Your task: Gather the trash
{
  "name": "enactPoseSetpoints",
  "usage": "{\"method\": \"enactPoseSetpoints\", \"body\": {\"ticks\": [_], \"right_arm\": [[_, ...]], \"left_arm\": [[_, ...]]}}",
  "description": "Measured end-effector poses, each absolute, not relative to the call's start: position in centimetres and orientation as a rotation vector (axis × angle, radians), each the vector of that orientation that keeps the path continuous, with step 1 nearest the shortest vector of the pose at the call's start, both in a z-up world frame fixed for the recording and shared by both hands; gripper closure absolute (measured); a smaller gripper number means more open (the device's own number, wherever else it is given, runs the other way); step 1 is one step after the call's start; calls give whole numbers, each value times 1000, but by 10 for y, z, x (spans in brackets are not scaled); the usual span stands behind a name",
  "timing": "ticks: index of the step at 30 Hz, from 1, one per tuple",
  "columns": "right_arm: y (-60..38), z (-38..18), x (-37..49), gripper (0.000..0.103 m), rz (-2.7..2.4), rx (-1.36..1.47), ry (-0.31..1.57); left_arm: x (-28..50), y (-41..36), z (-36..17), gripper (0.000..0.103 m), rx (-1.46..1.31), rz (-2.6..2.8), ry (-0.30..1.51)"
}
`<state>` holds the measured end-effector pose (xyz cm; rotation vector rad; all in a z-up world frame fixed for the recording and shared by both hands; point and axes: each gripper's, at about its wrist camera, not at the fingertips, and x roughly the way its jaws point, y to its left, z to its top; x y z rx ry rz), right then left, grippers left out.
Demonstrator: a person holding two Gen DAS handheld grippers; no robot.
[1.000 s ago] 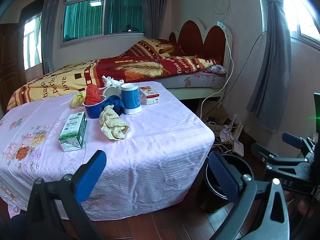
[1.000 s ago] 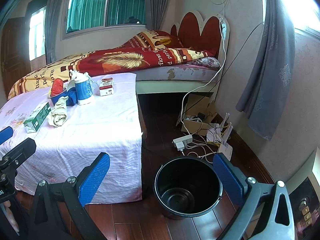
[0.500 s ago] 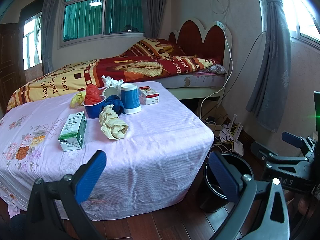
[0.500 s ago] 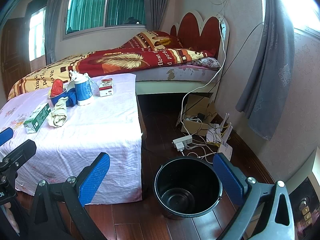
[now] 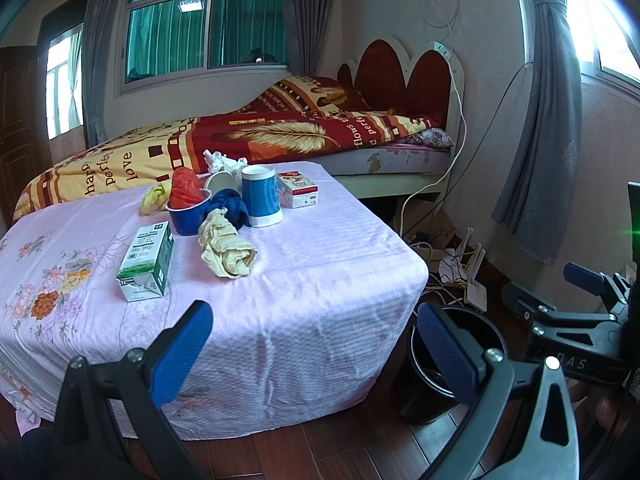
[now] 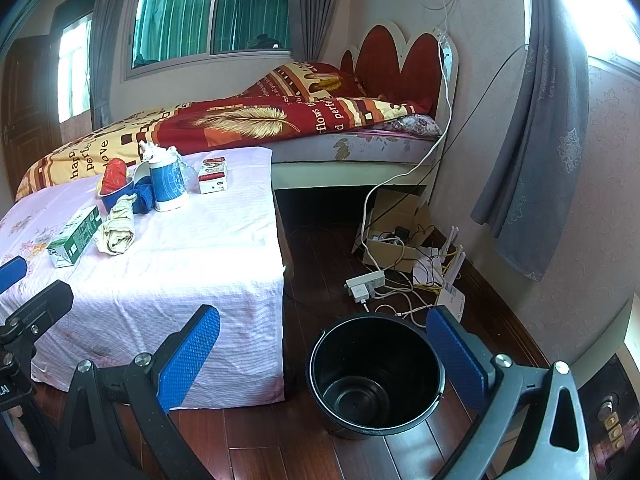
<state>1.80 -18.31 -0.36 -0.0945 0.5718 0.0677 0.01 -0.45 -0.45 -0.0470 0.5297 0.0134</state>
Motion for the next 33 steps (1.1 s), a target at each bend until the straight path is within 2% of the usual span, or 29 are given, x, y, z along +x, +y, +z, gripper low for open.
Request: {"method": "enactPoseSetpoints", "body": {"ticks": [33], "right_arm": [[-176, -12, 22, 0, 75, -101, 584]], "left_arm": [[3, 10, -7, 0, -52, 40, 540]]}}
